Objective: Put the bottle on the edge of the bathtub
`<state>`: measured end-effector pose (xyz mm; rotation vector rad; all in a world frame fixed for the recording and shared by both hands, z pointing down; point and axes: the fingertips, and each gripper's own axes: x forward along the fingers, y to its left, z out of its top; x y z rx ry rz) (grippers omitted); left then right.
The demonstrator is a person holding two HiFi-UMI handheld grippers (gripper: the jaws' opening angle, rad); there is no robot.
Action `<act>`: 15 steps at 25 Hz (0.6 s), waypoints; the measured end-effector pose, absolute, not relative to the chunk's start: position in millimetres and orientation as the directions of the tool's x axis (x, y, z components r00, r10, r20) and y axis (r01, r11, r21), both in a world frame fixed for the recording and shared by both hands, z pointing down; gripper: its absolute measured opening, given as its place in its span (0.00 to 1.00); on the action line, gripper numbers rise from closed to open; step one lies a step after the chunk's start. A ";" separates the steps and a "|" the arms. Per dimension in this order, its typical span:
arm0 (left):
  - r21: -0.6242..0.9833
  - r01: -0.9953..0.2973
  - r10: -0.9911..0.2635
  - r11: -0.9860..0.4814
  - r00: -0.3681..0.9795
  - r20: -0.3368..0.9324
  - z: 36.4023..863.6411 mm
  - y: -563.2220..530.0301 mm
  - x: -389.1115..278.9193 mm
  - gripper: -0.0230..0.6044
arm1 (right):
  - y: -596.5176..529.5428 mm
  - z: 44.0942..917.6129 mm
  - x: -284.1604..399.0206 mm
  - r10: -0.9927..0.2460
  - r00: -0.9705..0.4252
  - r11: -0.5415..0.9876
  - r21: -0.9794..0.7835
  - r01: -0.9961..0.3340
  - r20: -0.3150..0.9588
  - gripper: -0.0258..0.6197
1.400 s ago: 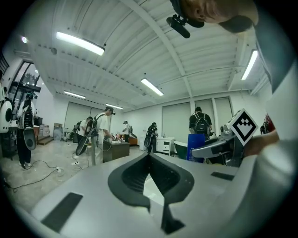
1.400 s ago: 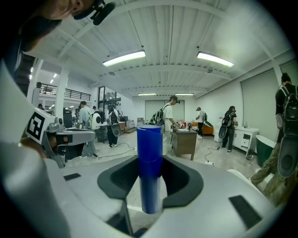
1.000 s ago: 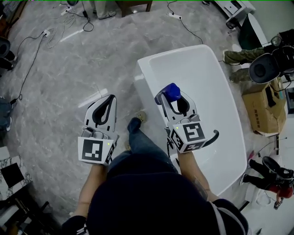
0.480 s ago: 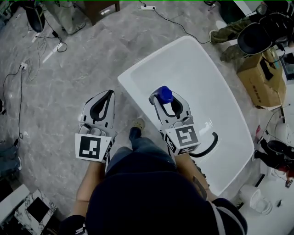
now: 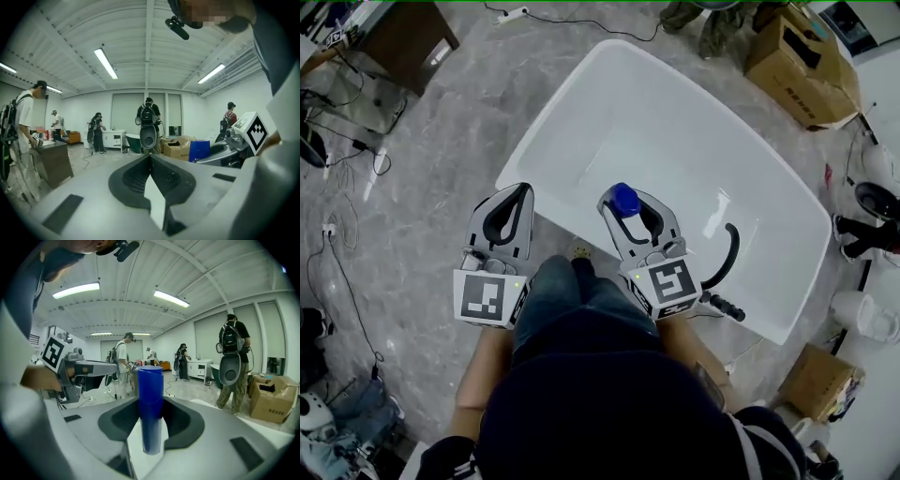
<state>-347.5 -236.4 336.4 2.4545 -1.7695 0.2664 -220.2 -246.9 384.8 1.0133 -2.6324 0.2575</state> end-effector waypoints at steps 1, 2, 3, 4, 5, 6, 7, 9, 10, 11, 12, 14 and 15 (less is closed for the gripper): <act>-0.018 -0.938 -0.919 -0.347 0.336 0.208 338.0 -242.9 -339.5 0.07 | -249.0 387.2 -212.8 -0.637 -0.688 0.717 -0.060 -0.694 0.347 0.30; -0.019 -0.927 -0.908 -0.374 0.362 0.213 339.7 -248.4 -331.5 0.07 | -250.7 390.1 -205.5 -0.651 -0.674 0.701 -0.063 -0.710 0.349 0.30; -0.019 -0.916 -0.896 -0.401 0.388 0.217 341.2 -253.1 -323.7 0.07 | -251.8 393.1 -198.5 -0.664 -0.659 0.685 -0.066 -0.726 0.353 0.30; -0.018 -0.903 -0.882 -0.430 0.415 0.222 342.6 -257.0 -316.2 0.07 | -252.2 395.7 -191.9 -0.677 -0.643 0.668 -0.068 -0.741 0.358 0.30; -0.016 -0.888 -0.867 -0.459 0.444 0.227 343.9 -260.3 -309.2 0.07 | -252.2 397.6 -186.1 -0.690 -0.626 0.650 -0.069 -0.757 0.363 0.30; -0.012 -0.873 -0.850 -0.488 0.472 0.234 345.6 -263.0 -302.5 0.07 | -252.0 399.0 -181.0 -0.702 -0.611 0.634 -0.070 -0.770 0.367 0.30; -0.008 -0.857 -0.833 -0.514 0.498 0.241 347.4 -265.6 -295.9 0.07 | -251.9 400.6 -176.7 -0.711 -0.598 0.620 -0.071 -0.781 0.370 0.30; -0.001 -0.827 -0.802 -0.562 0.544 0.247 350.1 -272.6 -282.8 0.07 | -253.3 405.3 -169.9 -0.723 -0.579 0.599 -0.076 -0.797 0.377 0.30; 0.001 -0.813 -0.788 -0.582 0.564 0.248 352.0 -276.5 -277.6 0.07 | -254.6 408.7 -167.9 -0.726 -0.572 0.590 -0.081 -0.803 0.381 0.30; 0.006 -0.801 -0.774 -0.599 0.581 0.254 355.6 -279.7 -274.6 0.07 | -256.0 412.5 -167.8 -0.729 -0.568 0.585 -0.085 -0.807 0.382 0.30; 0.014 -0.791 -0.761 -0.612 0.593 0.264 361.0 -282.1 -273.6 0.07 | -257.5 416.4 -169.7 -0.731 -0.568 0.583 -0.087 -0.808 0.379 0.30; 0.034 -0.777 -0.738 -0.628 0.610 0.288 374.6 -284.5 -274.7 0.07 | -258.8 428.2 -175.8 -0.733 -0.570 0.582 -0.091 -0.808 0.372 0.30; 0.041 -0.771 -0.729 -0.635 0.616 0.300 382.3 -284.8 -275.7 0.07 | -258.5 436.9 -179.0 -0.732 -0.570 0.581 -0.094 -0.808 0.374 0.30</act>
